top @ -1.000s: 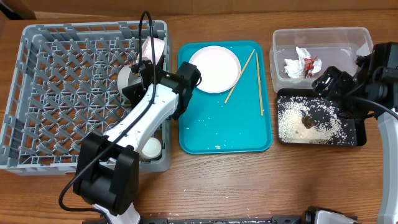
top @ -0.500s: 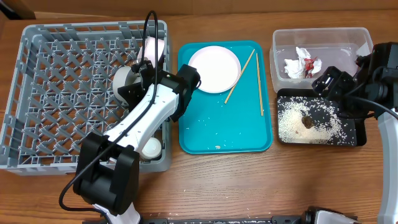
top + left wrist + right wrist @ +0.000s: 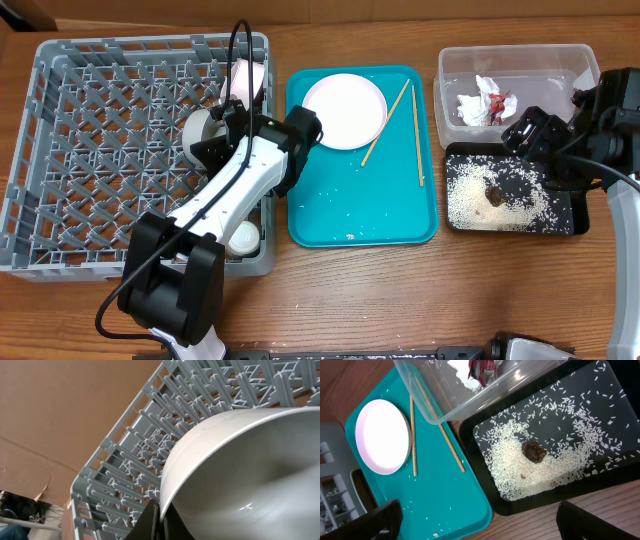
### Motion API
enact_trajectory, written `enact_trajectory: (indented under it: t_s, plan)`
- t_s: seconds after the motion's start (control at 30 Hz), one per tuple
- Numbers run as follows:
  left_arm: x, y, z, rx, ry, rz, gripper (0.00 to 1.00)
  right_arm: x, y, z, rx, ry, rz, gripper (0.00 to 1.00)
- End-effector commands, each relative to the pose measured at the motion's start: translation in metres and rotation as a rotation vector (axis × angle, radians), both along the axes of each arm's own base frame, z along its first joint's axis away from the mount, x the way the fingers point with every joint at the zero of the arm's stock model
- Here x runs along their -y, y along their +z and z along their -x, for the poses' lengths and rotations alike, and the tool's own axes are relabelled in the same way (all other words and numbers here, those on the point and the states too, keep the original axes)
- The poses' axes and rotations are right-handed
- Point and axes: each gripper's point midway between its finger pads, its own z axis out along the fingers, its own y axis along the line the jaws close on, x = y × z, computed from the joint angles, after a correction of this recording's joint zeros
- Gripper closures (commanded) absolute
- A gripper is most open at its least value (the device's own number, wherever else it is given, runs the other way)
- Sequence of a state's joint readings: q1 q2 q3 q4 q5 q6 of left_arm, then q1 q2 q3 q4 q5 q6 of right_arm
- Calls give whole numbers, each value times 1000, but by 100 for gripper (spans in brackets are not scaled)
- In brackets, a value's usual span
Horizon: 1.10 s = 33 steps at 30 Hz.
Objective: Sort waste into correct bins and load items into the dishwasher
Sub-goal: 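Lower the green bowl into the rack and open the left gripper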
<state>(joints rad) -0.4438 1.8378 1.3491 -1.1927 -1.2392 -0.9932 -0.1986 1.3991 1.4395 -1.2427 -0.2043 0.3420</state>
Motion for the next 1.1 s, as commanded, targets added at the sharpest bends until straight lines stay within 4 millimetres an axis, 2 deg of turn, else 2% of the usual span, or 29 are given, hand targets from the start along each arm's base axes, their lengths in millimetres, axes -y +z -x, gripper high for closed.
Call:
enact_trajectory:
  t_s: [0.0,0.37,0.7,0.9,0.97,1.03,1.07]
  plan:
    - [-2,-3,3,4,0,-33,96,3,7,-3,21,-4,10,0]
    - [-6,7,3,14,-13,-116,96,3,7,-4,21,-4,10,0]
    - [13,-21,11,-65,-26,37,96,3,7,-4,21,-5,10,0]
    - [17,-32,16,-103,-16,101,96,3,7,-3,21,-4,10,0]
    - [17,-33,16,-105,-16,102,91,3,7,-4,21,-4,10,0]
    - [17,-32,16,-118,-22,96,66,3,7,-4,21,-4,10,0]
    - [17,-33,16,-130,-27,92,57,3,7,-4,21,-4,10,0]
